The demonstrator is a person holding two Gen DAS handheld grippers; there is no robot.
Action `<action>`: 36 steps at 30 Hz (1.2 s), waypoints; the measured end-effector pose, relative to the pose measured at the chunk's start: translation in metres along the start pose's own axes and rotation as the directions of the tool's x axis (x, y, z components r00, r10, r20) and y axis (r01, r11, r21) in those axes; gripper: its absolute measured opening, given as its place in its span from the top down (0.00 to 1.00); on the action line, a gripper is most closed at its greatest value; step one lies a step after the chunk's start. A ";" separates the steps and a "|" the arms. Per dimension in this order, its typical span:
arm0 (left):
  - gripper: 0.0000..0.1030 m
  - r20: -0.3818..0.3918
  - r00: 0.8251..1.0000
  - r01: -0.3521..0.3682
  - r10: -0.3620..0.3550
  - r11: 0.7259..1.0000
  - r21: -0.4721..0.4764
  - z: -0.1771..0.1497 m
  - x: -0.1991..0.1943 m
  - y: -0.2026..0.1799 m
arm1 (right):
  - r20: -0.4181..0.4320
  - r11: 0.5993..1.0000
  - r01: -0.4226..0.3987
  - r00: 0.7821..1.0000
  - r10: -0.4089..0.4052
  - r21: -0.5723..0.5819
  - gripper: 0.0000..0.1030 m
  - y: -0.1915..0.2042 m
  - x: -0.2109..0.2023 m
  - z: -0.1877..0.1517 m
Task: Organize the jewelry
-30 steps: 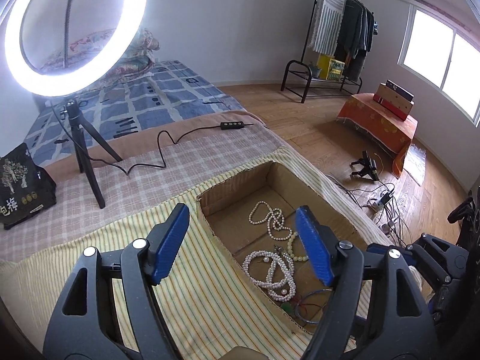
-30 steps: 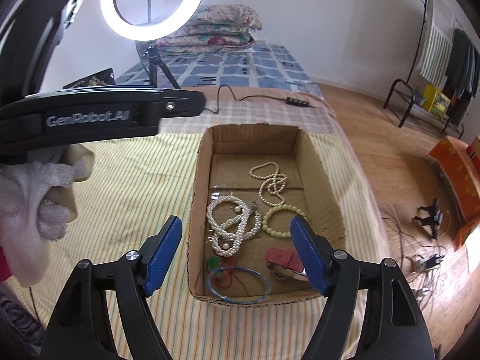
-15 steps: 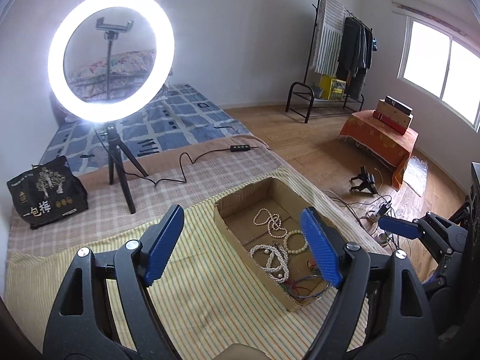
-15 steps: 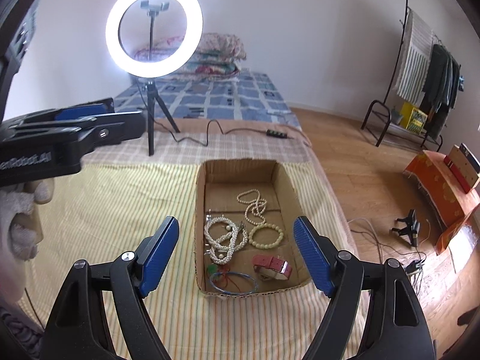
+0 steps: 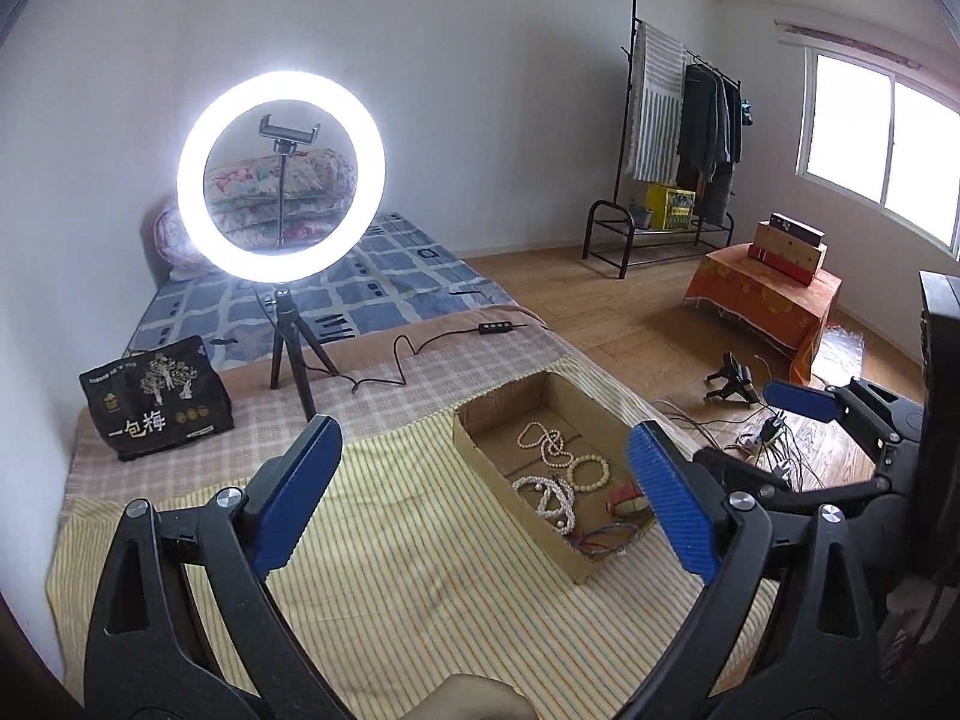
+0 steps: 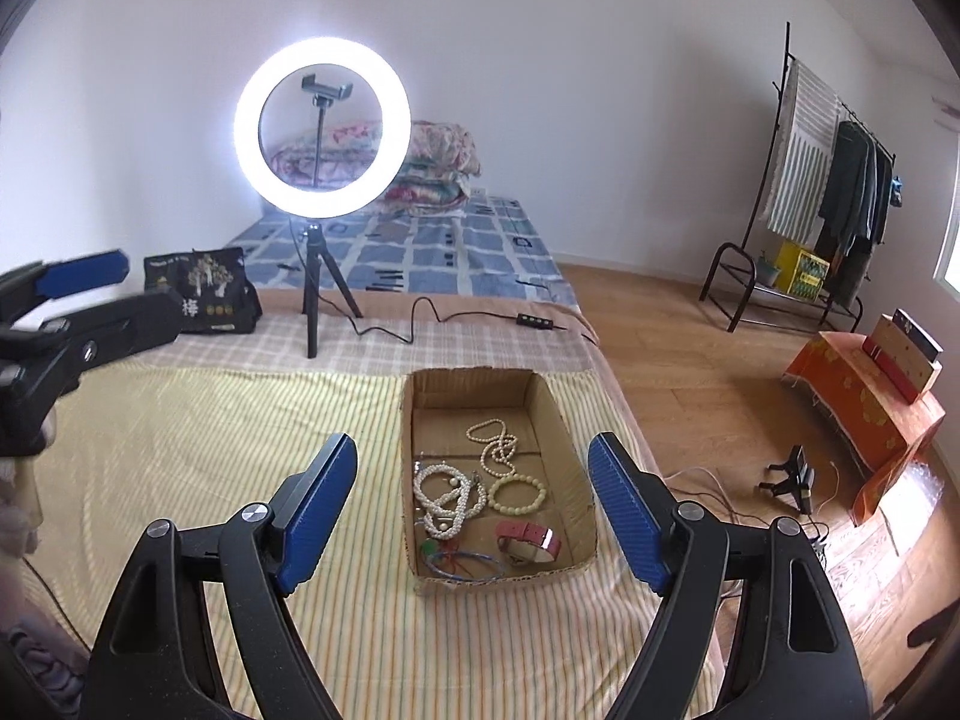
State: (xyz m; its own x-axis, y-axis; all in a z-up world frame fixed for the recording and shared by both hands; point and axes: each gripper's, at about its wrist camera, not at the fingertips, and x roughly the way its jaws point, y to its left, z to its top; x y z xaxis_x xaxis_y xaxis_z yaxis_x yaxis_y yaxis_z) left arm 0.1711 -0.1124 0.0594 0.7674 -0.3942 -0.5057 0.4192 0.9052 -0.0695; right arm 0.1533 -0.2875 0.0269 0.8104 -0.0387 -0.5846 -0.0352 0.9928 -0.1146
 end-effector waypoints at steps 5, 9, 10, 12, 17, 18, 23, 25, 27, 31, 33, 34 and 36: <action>0.03 0.008 1.000 -0.023 0.023 1.000 -0.008 -0.011 -0.021 -0.003 | 0.031 1.000 -0.002 1.000 0.001 0.015 0.23 0.003 -0.016 -0.003; 0.00 0.015 0.999 -0.048 0.048 0.999 0.004 -0.019 -0.034 -0.006 | 0.061 1.000 0.017 0.998 -0.018 0.016 0.20 0.005 -0.023 -0.007; 0.00 0.020 0.998 -0.051 0.051 0.999 0.004 -0.021 -0.036 -0.008 | 0.070 0.999 0.019 0.997 -0.021 0.026 0.19 0.005 -0.025 -0.009; 0.00 0.031 0.998 -0.062 0.062 0.998 0.003 -0.025 -0.041 -0.009 | 0.079 0.999 0.020 0.997 -0.023 0.039 0.19 0.004 -0.026 -0.011; 0.00 0.055 0.995 -0.079 0.079 0.997 -0.004 -0.032 -0.051 -0.009 | 0.091 0.997 0.023 0.995 -0.030 0.078 0.19 -0.004 -0.028 -0.015; 0.00 0.063 0.994 -0.085 0.085 0.996 -0.002 -0.034 -0.052 -0.010 | 0.095 0.996 0.025 0.995 -0.033 0.085 0.19 -0.005 -0.027 -0.015; 0.00 0.061 0.995 -0.087 0.085 0.996 0.034 -0.040 -0.051 -0.015 | 0.099 0.991 0.044 0.993 -0.056 0.124 0.19 -0.014 -0.023 -0.019; 0.00 0.058 0.995 -0.086 0.084 0.995 0.039 -0.041 -0.050 -0.015 | 0.100 0.991 0.059 0.992 -0.072 0.123 0.19 -0.016 -0.021 -0.022; 0.00 0.054 0.995 -0.084 0.081 0.996 0.039 -0.042 -0.049 -0.015 | 0.098 0.990 0.071 0.992 -0.084 0.121 0.19 -0.017 -0.018 -0.024; 0.00 0.051 0.995 -0.084 0.082 0.995 0.048 -0.046 -0.047 -0.018 | 0.085 0.989 0.076 0.993 -0.087 0.130 0.18 -0.019 -0.013 -0.026; 0.00 0.045 0.996 -0.086 0.083 0.995 0.058 -0.048 -0.044 -0.020 | 0.083 0.989 0.075 0.993 -0.086 0.129 0.18 -0.019 -0.012 -0.027; 0.00 0.041 0.996 -0.086 0.084 0.994 0.061 -0.048 -0.043 -0.021 | 0.084 0.989 0.077 0.993 -0.088 0.123 0.18 -0.017 -0.012 -0.027; 0.00 0.037 0.996 -0.089 0.086 0.994 0.063 -0.050 -0.041 -0.020 | 0.086 0.990 0.080 0.992 -0.090 0.116 0.18 -0.016 -0.012 -0.028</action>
State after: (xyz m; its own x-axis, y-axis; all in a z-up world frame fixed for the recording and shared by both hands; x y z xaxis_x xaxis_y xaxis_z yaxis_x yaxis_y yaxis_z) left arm 0.1070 -0.1065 0.0383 0.8180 -0.3201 -0.4780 0.3792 0.9248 0.0296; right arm 0.1281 -0.3065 0.0137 0.8573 -0.1184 -0.5010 0.0977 0.9929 -0.0674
